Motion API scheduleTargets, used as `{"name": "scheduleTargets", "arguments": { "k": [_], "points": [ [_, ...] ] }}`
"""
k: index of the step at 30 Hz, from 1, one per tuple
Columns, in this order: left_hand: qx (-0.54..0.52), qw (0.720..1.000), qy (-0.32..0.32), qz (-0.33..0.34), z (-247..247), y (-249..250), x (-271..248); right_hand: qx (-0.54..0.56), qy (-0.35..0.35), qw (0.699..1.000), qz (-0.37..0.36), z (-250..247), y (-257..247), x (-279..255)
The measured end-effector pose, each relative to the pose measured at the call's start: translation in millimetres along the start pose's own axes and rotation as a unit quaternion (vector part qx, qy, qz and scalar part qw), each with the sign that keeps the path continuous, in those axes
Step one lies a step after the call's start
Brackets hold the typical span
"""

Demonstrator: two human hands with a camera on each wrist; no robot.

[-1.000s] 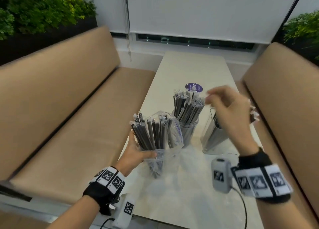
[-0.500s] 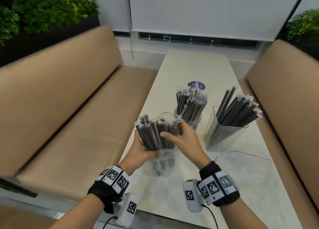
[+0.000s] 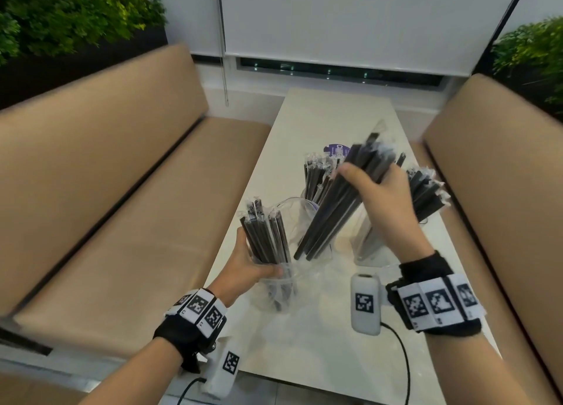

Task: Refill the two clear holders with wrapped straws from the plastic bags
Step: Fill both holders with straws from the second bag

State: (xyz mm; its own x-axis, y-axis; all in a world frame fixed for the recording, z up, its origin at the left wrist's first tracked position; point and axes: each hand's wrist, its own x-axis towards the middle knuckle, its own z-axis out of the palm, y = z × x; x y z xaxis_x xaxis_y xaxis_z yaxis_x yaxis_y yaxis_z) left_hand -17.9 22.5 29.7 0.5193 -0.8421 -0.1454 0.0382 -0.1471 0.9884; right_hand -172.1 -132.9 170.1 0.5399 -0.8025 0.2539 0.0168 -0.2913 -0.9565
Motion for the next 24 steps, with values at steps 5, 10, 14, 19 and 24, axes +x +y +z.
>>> {"name": "scheduleTargets", "arguments": {
  "k": [5, 10, 14, 19, 24],
  "points": [
    [-0.012, 1.000, -0.006, 0.001, 1, -4, 2, 0.112, 0.064, 0.991, -0.014, -43, -45, 17],
    [-0.015, 1.000, -0.002, -0.007, -2, -5, 1, 0.153, 0.193, 0.966, -0.081, -108, -67, 51],
    [-0.010, 1.000, -0.001, -0.008, -1, -5, 0, 0.066, 0.261, 0.961, -0.067, -114, -46, 61],
    [-0.010, 1.000, -0.002, -0.007, -2, -7, 1, -0.055, 0.257, 0.965, -0.018, -88, 11, 55],
    [-0.018, 1.000, -0.002, -0.011, -4, -9, 2, -0.099, 0.293, 0.951, 0.004, -80, 34, 57]
  ]
}}
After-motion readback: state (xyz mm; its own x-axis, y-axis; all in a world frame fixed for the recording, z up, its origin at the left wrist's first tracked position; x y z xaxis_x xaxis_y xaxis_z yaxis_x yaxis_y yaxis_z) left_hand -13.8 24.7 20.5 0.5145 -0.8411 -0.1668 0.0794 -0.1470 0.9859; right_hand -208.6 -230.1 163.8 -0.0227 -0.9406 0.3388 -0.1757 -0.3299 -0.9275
